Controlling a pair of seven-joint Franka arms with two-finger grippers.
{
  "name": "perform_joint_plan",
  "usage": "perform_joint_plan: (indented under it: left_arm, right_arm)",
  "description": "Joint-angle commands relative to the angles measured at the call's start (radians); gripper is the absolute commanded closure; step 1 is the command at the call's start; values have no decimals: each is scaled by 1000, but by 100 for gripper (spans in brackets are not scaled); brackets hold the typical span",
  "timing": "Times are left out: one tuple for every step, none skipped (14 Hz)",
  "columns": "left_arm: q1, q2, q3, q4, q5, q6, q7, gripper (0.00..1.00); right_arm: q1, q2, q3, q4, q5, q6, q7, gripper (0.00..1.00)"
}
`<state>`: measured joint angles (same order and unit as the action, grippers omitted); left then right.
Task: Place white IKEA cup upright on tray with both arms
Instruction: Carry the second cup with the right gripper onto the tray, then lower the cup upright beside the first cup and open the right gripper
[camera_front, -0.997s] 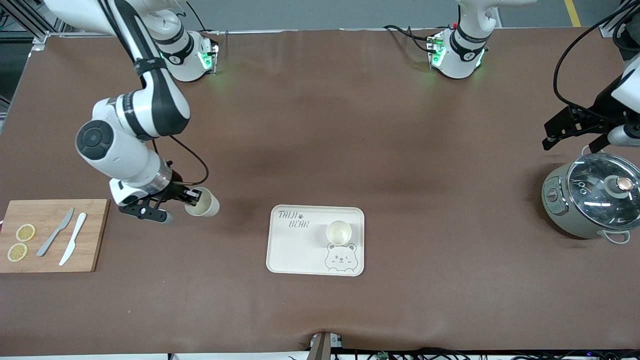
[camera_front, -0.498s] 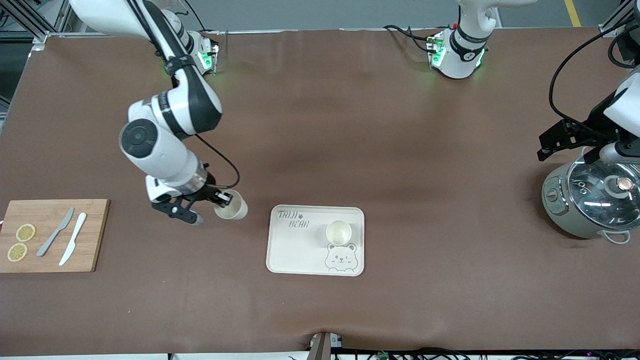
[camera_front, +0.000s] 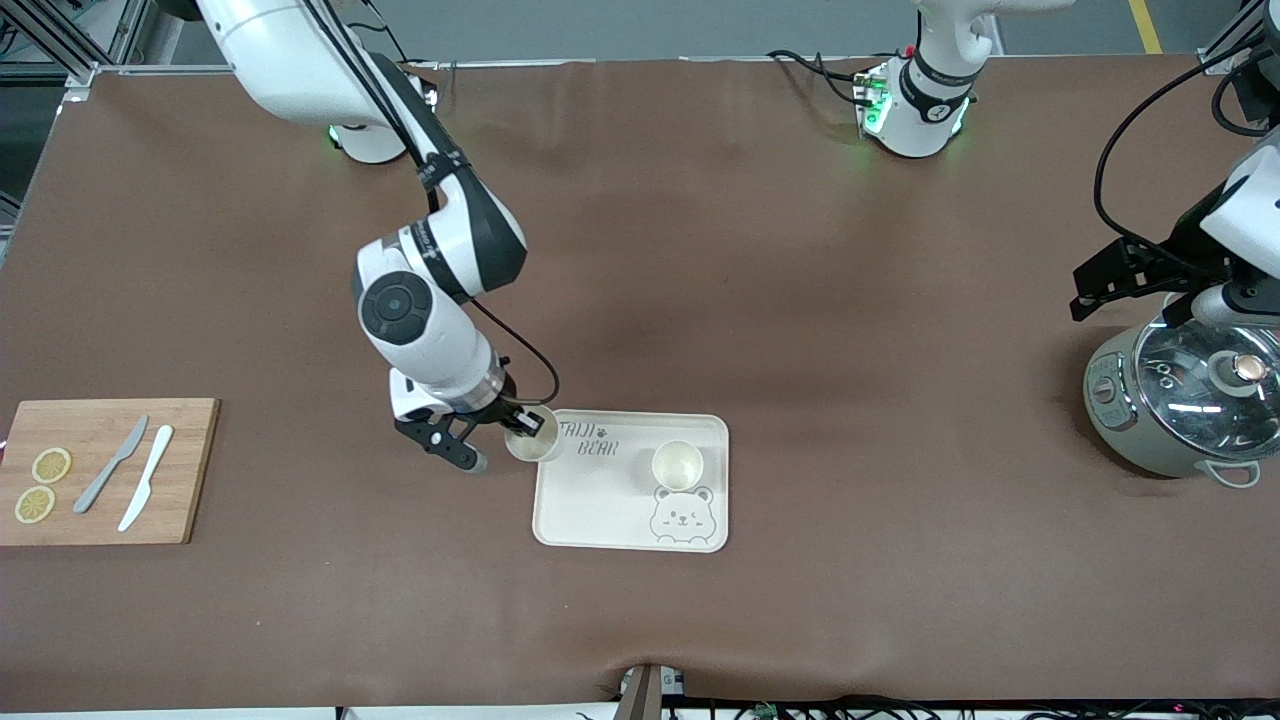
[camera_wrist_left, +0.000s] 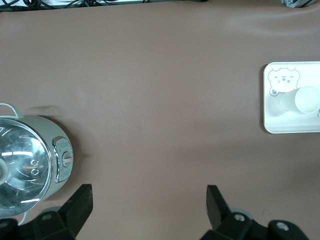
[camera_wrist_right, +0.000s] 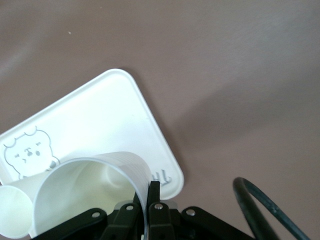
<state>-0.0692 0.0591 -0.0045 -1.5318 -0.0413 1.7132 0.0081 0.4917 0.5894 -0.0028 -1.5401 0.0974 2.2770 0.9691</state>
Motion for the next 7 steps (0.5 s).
perform_joint_plan:
  left_arm:
    - [0,10,0,24,-3,-21,19,0]
    - [0,11,0,24,-3,-21,19,0]
    - [0,18,0,24,-2,-21,19,0]
    - [-1,18,0,24,-2,-20,19,0]
    - [-1,19,0,24,-2,-20,19,0]
    - [-1,24,0,24,-2,-20,19,0]
    - [-1,22,0,24,-3,-20,19,0]
  right_arm:
    - [31,81,-14,93,-4,13,62,100]
    - [33,96,-14,106,-5,15,68,100]
    - [33,110,-16,113,-5,18,69,100]
    - [34,122,-17,118,-7,36,75,100]
    - [37,131,-17,118,-8,60,82,100]
    - [41,142,-17,118,-18,74,83,100]
    - [41,154,-17,120,-28,78,85,100]
